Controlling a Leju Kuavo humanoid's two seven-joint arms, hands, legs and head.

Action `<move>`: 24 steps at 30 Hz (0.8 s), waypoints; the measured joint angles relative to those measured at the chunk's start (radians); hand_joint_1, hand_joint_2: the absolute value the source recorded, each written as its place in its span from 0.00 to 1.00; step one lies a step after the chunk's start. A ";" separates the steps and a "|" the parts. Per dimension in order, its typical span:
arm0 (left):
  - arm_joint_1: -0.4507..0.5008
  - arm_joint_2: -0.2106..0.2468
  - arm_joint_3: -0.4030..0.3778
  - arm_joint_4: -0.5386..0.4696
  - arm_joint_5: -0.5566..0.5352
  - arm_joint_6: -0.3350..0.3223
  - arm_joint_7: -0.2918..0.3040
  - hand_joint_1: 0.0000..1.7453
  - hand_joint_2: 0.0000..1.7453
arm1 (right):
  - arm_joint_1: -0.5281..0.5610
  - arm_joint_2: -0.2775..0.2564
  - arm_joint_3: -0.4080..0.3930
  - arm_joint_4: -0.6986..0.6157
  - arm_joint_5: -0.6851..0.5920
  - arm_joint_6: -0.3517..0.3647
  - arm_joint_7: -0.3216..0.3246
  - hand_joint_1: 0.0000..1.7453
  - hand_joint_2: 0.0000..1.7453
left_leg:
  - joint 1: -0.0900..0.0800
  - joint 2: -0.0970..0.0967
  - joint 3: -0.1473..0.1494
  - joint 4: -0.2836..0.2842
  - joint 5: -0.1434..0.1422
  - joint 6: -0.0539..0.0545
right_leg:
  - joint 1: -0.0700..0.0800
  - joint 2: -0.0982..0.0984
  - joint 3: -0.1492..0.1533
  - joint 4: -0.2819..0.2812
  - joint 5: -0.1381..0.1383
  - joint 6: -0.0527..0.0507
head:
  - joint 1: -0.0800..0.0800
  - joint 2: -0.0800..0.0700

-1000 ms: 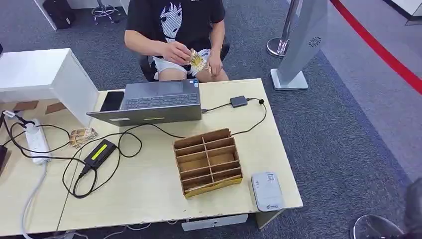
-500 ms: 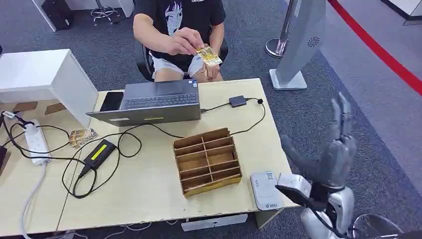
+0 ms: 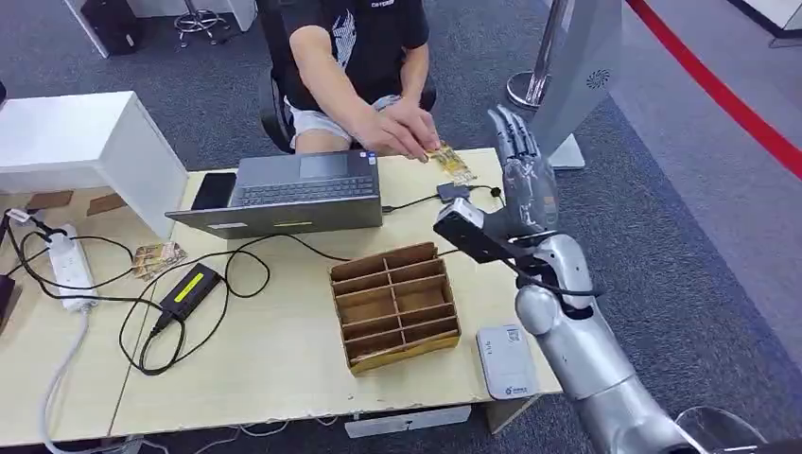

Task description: Pass the card to the sensor for recognition and then transmit it.

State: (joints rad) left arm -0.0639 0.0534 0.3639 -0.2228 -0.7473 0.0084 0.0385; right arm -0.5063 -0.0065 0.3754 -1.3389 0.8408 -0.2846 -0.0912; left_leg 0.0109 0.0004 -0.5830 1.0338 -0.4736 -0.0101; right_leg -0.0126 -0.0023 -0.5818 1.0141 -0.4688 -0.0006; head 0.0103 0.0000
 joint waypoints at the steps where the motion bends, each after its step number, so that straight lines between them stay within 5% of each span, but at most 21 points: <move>1: -0.001 0.000 0.000 0.000 -0.002 -0.001 0.000 0.00 1.00 | -0.005 0.000 0.005 0.011 0.006 0.000 0.008 0.00 1.00 | 0.000 0.000 -0.001 0.000 0.000 0.000 | 0.000 0.000 0.000 0.000 0.000 0.000 | 0.000 0.000; 6: -0.013 -0.001 -0.007 0.000 -0.036 -0.016 0.012 0.00 1.00 | -0.099 0.001 0.028 0.138 0.049 0.017 0.087 0.00 1.00 | 0.000 0.000 -0.002 0.000 0.001 0.000 | 0.000 0.000 -0.002 0.000 0.001 0.001 | 0.000 0.000; 7: -0.014 -0.002 -0.008 0.000 -0.040 -0.017 0.015 0.00 1.00 | -0.123 0.005 0.031 0.170 0.050 0.012 0.089 0.82 1.00 | 0.000 0.000 -0.002 0.000 0.001 0.000 | 0.000 0.000 -0.002 0.000 0.002 0.000 | 0.000 0.000; 8: -0.016 -0.003 -0.008 0.000 -0.045 -0.018 0.020 0.00 1.00 | -0.141 0.009 0.033 0.198 0.050 0.006 0.090 0.87 1.00 | 0.000 0.000 -0.002 0.000 0.001 -0.001 | 0.000 0.000 -0.002 0.000 0.002 0.000 | 0.000 0.000; 16: -0.031 -0.011 -0.009 0.000 -0.070 -0.016 0.021 0.00 1.00 | -0.208 0.066 0.052 0.317 0.016 -0.033 0.076 0.99 1.00 | 0.000 0.000 -0.002 0.000 0.002 0.000 | 0.000 0.000 -0.002 0.000 0.002 0.000 | 0.000 0.000; 24: -0.033 -0.014 -0.009 0.000 -0.082 -0.016 0.021 0.00 1.00 | -0.210 0.088 0.077 0.318 -0.004 -0.033 0.071 1.00 1.00 | 0.000 0.000 -0.003 0.000 0.002 0.000 | 0.000 0.000 -0.003 0.000 0.002 0.000 | 0.000 0.000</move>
State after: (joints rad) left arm -0.0971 0.0389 0.3552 -0.2228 -0.8289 -0.0072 0.0599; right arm -0.7163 0.0820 0.4524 -1.0208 0.8364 -0.3178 -0.0201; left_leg 0.0109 0.0002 -0.5860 1.0338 -0.4719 -0.0105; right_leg -0.0125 -0.0021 -0.5847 1.0143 -0.4670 -0.0003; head 0.0103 0.0000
